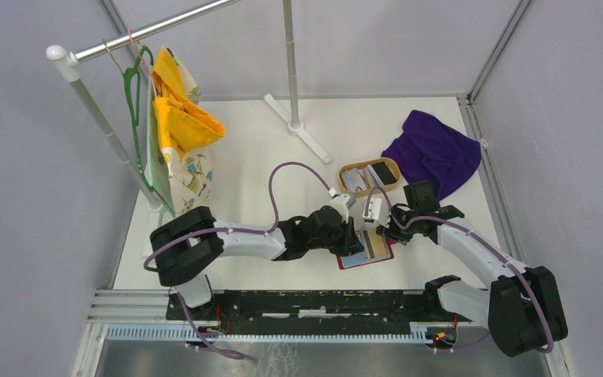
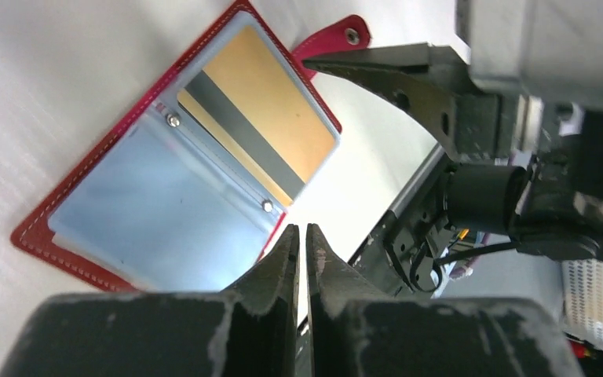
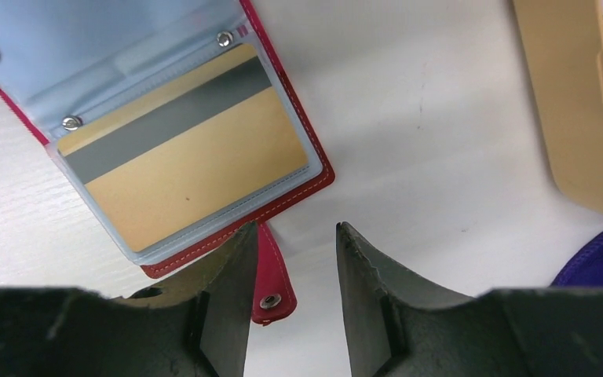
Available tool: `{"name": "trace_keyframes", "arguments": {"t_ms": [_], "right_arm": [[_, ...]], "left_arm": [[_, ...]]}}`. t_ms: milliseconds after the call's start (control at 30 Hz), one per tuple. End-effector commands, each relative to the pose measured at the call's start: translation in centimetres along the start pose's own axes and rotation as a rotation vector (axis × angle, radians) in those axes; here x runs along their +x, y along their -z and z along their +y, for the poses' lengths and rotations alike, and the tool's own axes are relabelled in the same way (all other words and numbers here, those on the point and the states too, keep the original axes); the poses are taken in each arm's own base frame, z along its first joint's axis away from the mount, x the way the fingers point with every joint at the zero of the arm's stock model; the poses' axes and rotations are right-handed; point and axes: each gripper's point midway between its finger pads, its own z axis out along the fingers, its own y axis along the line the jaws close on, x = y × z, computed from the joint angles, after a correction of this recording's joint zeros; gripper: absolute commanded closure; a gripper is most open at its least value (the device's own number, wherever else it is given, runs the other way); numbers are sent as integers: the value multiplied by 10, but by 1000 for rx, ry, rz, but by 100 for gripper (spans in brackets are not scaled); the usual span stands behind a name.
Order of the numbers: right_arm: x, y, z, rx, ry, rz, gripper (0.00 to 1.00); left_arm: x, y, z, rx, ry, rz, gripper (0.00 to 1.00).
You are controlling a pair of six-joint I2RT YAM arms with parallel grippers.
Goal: Put the credit cards into the card holder
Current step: Insert the credit card into the card holder, then close the card holder at the center of the board.
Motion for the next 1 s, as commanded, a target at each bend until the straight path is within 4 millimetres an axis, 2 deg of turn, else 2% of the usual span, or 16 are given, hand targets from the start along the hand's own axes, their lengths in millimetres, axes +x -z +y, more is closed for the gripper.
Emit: {"name": "trace_keyframes", "arguments": {"t_ms": [0, 100, 233, 267, 300, 333, 400, 433, 500, 700, 967], "right_arm": [[-28, 9, -2, 2, 104, -127, 53], [-40, 16, -1, 15, 160, -190, 53], [-58, 27, -2, 59, 246, -282, 52], [-61, 29, 0, 66, 265, -301, 50], [-61, 28, 3, 60, 285, -313, 42], [-60, 26, 9, 41, 326, -323, 32], [-49, 17, 27, -30, 410, -315, 29], [-46, 14, 29, -50, 408, -307, 29], [-42, 11, 30, -87, 379, -281, 29], [-31, 9, 19, -116, 288, -169, 38], [-22, 11, 11, -96, 253, -113, 43]], "left_arm": [[-24, 28, -13, 6, -132, -155, 87], [-31, 52, -7, -31, -163, -239, 87], [-52, 95, -9, -37, -191, -398, 87], [-55, 105, -8, -38, -197, -433, 87], [-59, 115, -7, -36, -197, -467, 86], [-62, 123, -4, -40, -197, -498, 76], [-65, 131, 11, -91, -194, -538, 38], [-64, 132, 20, -130, -185, -539, 27], [-57, 127, 31, -178, -175, -493, 17], [-32, 110, 28, -96, -120, -405, 18], [-8, 84, 26, -32, 5, -320, 24]]}}
